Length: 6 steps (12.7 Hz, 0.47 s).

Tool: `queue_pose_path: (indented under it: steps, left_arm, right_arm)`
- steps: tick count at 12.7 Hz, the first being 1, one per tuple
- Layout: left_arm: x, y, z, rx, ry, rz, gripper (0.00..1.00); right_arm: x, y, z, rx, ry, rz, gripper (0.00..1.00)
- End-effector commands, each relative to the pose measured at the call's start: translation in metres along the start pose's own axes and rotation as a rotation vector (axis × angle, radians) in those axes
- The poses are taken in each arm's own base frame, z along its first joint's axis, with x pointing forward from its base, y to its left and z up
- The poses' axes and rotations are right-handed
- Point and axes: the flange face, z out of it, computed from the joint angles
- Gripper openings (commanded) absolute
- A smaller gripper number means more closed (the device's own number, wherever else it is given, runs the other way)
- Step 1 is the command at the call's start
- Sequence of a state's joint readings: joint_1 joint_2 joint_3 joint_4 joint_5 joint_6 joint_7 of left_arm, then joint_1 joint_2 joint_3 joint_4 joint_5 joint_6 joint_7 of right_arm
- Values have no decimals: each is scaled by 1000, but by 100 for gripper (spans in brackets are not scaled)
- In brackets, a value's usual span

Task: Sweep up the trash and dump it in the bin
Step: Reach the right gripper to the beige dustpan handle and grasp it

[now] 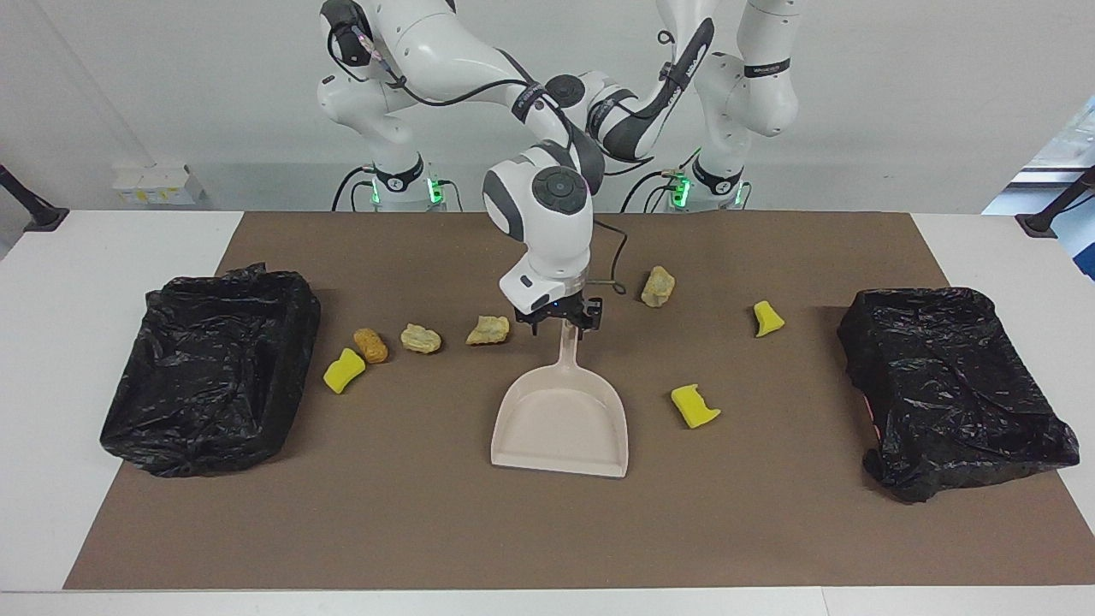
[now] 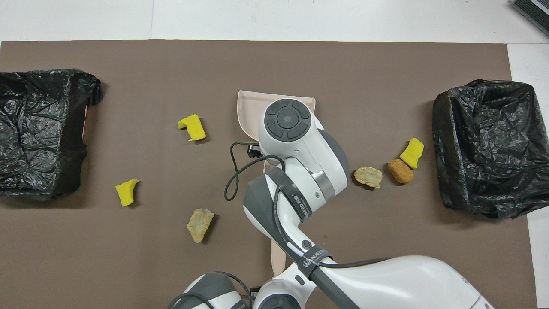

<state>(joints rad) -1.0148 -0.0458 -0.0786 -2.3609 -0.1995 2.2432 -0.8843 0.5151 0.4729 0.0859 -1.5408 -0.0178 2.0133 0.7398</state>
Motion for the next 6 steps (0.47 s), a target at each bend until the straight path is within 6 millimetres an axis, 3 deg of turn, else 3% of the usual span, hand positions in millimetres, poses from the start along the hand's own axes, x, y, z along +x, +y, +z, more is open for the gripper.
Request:
queue_pose_path:
  steps: [1,3,4,6]
  left_arm:
    - [8,-31,-23,61,-78,-62,0]
    - [8,-53,-34,132,-120,-69,0]
    - [18,-68,-42,165,-107,-87,0]
    - [45,-108,-52,222,-117,-166,0]
  right_arm:
    - [0,-15,9,9,30,-5,62]
    - [0,-18,8,22,57,-15,57]
    - [-1,-18,13,23,62,-19,49]
    - [-8,-18,19,17,58,-33,48]
